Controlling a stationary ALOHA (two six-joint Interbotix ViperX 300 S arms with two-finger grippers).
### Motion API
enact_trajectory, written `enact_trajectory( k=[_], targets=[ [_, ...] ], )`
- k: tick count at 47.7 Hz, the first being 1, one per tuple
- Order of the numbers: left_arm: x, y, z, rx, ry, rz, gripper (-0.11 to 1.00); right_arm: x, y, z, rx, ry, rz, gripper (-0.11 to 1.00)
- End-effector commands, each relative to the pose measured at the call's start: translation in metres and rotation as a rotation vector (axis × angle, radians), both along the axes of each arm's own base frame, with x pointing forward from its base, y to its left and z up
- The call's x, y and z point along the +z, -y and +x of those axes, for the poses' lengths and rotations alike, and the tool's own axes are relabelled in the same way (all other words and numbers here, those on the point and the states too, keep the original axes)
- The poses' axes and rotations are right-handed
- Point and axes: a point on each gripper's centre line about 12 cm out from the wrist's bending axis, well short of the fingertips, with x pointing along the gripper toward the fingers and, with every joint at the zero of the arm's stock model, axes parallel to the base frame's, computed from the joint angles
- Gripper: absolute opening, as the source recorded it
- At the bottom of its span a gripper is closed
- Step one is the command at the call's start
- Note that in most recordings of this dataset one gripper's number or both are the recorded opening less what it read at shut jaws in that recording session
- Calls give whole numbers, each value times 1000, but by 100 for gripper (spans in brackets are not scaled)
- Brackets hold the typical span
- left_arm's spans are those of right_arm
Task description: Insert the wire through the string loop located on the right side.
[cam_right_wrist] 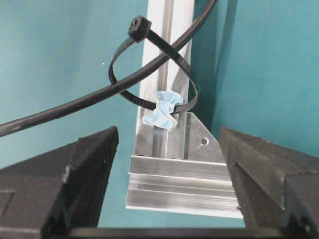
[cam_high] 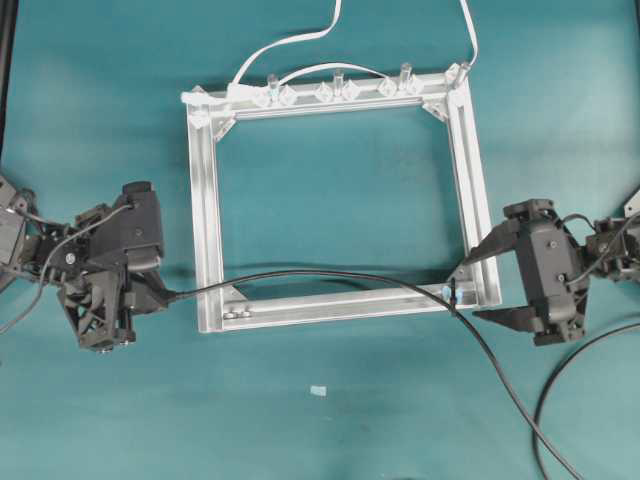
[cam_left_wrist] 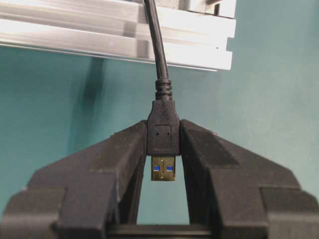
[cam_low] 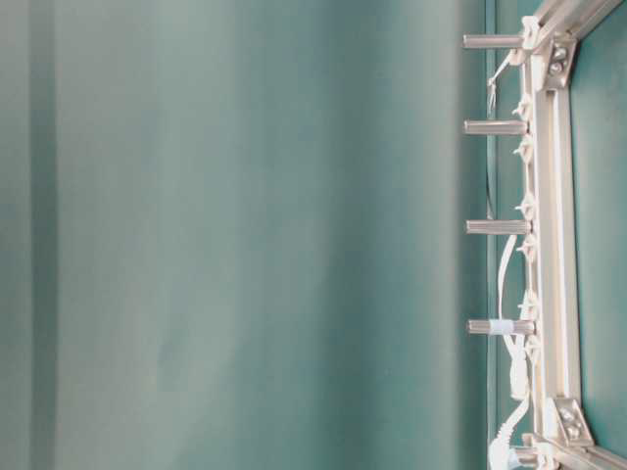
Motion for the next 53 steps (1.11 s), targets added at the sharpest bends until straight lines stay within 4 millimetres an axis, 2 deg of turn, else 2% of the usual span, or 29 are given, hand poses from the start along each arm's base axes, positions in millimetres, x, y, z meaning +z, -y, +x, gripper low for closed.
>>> enact_trajectory(
  k=[1,18,24,27,28,31,33,42,53],
  targets=[
    [5,2,3,3,13,-9,22,7,-1,6,0,30,5,87],
    [6,1,2,0,-7,-1,25,6,-1,5,0,29,3,88],
    [6,0,2,-1,-9,2,60,6,-1,5,1,27,3,88],
    [6,0,1,-1,-9,2,74,7,-1,5,0,32,4,88],
    [5,-1,1,0,-9,4,74,7,-1,5,0,32,4,88],
    [6,-2,1,-4,-5,9,58,8,-2,6,1,35,3,88],
    [6,-2,1,-9,-2,16,52,8,-1,6,2,37,0,87],
    [10,-10,-2,-18,23,36,60,12,1,6,-6,61,1,88],
    [39,-26,-2,22,156,34,60,35,3,8,-17,149,22,87]
  ],
)
